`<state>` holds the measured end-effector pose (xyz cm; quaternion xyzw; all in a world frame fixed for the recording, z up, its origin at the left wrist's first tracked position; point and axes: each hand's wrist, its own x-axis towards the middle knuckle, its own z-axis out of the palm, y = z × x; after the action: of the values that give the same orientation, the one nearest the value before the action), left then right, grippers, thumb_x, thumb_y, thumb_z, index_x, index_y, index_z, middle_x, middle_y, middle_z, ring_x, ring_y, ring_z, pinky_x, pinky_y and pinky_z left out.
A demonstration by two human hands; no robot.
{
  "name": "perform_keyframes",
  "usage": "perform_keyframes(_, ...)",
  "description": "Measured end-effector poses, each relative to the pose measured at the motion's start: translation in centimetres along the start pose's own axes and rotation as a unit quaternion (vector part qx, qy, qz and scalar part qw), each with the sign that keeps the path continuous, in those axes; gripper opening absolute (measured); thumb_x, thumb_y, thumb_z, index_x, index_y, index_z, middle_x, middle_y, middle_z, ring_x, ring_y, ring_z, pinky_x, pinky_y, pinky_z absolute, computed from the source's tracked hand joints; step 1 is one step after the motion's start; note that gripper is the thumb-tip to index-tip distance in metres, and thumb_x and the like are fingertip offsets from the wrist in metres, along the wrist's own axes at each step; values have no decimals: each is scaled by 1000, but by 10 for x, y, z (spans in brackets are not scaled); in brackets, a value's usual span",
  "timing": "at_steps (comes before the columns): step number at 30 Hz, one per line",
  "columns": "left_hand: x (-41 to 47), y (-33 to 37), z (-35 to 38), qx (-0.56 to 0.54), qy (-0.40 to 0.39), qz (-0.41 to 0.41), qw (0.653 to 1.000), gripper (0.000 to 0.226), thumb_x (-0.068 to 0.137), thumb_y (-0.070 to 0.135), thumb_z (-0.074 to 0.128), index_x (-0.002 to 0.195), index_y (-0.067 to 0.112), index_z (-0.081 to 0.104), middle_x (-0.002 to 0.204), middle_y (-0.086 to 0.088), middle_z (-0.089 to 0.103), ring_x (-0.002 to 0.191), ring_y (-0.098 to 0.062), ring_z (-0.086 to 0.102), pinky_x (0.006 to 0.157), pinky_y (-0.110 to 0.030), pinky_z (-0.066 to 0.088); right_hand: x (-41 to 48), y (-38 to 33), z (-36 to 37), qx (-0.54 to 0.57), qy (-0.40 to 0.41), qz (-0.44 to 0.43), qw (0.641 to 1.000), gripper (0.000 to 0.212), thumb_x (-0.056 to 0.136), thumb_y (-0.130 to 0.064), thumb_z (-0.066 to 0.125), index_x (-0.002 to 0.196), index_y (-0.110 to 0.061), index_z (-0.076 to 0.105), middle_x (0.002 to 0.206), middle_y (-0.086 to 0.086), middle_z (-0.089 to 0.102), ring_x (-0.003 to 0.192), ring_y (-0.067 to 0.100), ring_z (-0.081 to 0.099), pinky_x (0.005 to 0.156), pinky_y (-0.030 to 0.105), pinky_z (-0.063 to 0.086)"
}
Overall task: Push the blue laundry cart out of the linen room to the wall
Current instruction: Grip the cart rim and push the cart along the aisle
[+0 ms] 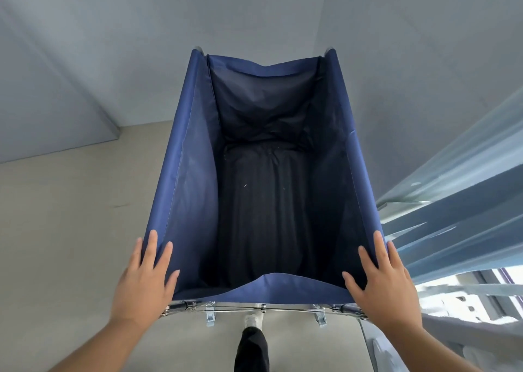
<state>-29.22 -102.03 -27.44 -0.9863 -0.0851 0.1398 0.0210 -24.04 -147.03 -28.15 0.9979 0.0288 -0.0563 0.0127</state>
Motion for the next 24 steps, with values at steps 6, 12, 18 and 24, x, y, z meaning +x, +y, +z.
perform_keyframes(6, 45, -3, -13, 3, -3, 9, 1000, 83, 98, 55, 4, 133, 5, 59, 152, -24, 39, 132, -50, 45, 68, -53, 59, 36, -7, -3, 7, 6, 5, 1000, 64, 82, -56, 66, 128, -11, 64, 160, 11, 29, 142, 39, 36, 93, 51, 54)
perform_keyframes(12, 85, -6, -25, -1, -7, 12, 1000, 84, 98, 56, 2, 133, 7, 60, 153, -22, 40, 133, -48, 46, 63, -50, 59, 70, -14, -8, 15, 2, 19, 1000, 65, 79, -55, 70, 127, -12, 65, 160, 10, 30, 141, 39, 39, 93, 51, 55)
perform_keyframes(18, 127, -7, -40, 1, -12, 20, 1000, 83, 99, 55, 3, 132, 7, 61, 152, -22, 41, 132, -47, 47, 65, -51, 59, 104, -20, -13, 12, -2, 33, 999, 64, 76, -52, 74, 124, -11, 67, 159, 12, 34, 138, 40, 43, 89, 52, 56)
perform_keyframes(24, 166, -9, -50, -4, -7, 25, 1000, 84, 97, 59, 4, 134, 9, 60, 155, -19, 39, 135, -45, 46, 64, -47, 60, 138, -26, -19, 13, 12, 44, 999, 64, 76, -53, 74, 124, -12, 68, 159, 9, 33, 139, 37, 41, 84, 50, 58)
